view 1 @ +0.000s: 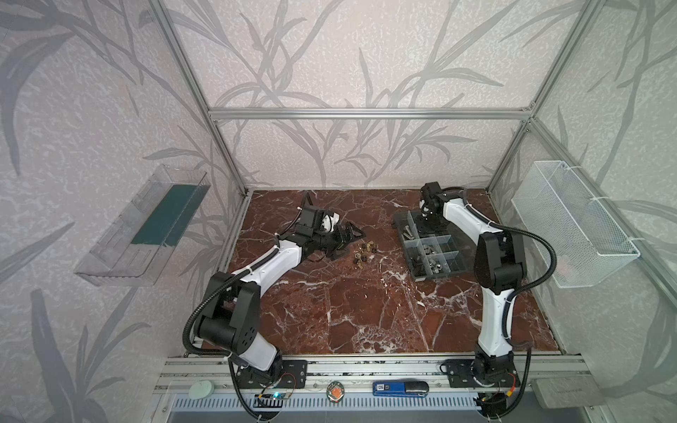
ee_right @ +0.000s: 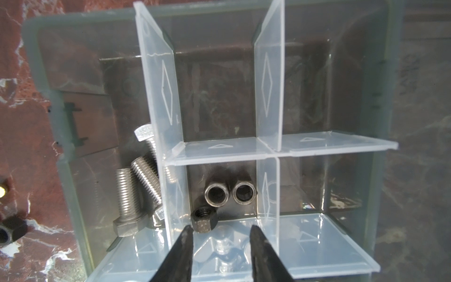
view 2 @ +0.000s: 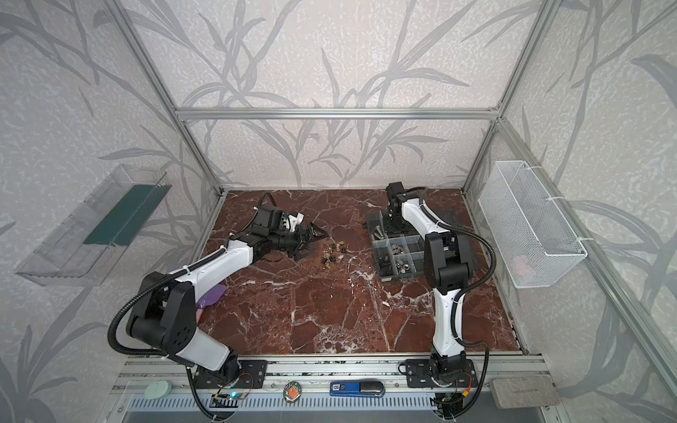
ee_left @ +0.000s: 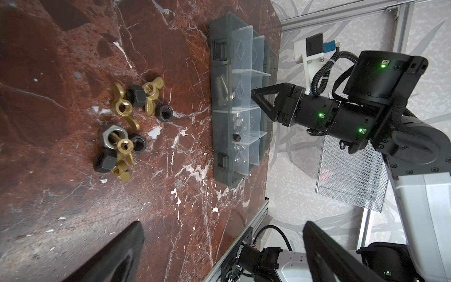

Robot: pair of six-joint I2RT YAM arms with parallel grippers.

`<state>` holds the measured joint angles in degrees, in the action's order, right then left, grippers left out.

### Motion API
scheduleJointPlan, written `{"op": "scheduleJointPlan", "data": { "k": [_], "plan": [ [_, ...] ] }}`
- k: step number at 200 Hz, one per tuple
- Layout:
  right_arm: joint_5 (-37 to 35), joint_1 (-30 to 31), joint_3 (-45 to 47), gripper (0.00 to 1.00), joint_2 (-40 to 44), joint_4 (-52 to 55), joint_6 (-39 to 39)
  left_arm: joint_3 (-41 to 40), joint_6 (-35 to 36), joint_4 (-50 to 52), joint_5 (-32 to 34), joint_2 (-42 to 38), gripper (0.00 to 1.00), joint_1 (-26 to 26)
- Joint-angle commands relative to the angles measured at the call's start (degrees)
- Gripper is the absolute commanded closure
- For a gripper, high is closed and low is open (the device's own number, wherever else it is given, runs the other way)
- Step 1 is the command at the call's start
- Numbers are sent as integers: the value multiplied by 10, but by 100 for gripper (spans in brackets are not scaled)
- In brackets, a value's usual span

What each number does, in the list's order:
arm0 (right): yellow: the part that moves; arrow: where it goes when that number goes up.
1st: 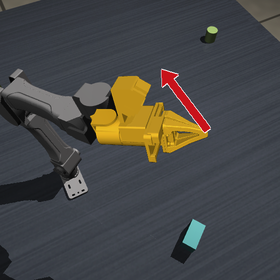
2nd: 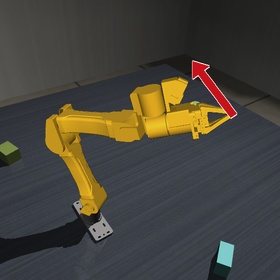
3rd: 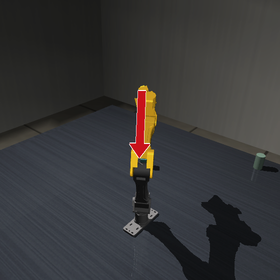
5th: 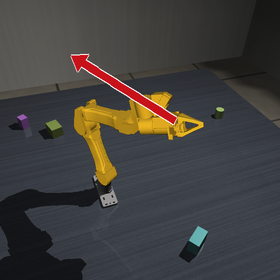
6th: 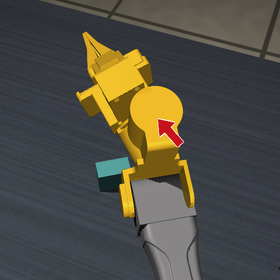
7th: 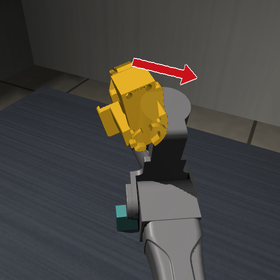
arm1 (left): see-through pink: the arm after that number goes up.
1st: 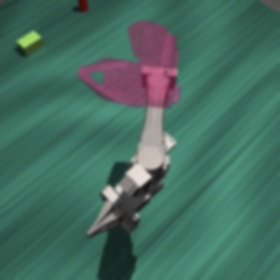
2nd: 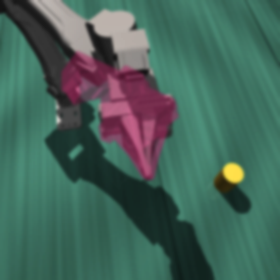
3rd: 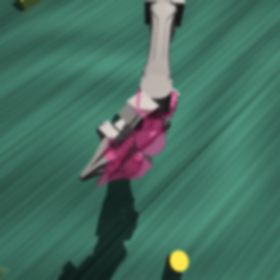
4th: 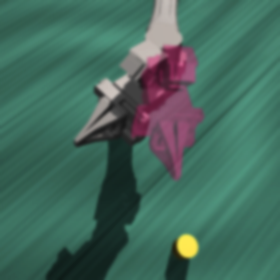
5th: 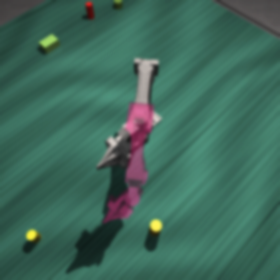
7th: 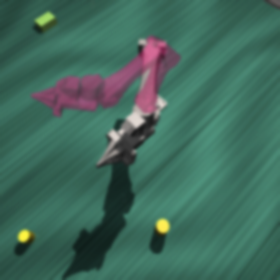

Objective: Sort the screws and nuts into containers
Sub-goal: Place the nut into the container, then pick up the nut from the center of the table.

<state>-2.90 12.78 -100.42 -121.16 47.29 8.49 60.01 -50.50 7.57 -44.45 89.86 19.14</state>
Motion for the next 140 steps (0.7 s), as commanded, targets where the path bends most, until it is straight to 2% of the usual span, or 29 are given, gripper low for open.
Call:
{"op": "scheduleJointPlan", "data": {
  "k": [1, 60, 71, 77, 140],
  "plan": [
    [3, 11, -6, 59, 37, 18, -5, 5, 7, 4, 3, -12, 0, 2],
    [-17, 115, 9, 52, 86, 6, -5, -22, -11, -14, -5, -27, 0, -10],
    [-16, 137, 9, 43, 84, 1, -2, -31, -16, -20, -7, -32, 0, -15],
    [-15, 150, 10, 42, 82, -2, -1, -38, -18, -24, -8, -36, 0, -17],
    [-6, 227, -27, 42, 4, -11, 20, -88, -33, -43, -11, -67, 0, -36]
  ]
}}
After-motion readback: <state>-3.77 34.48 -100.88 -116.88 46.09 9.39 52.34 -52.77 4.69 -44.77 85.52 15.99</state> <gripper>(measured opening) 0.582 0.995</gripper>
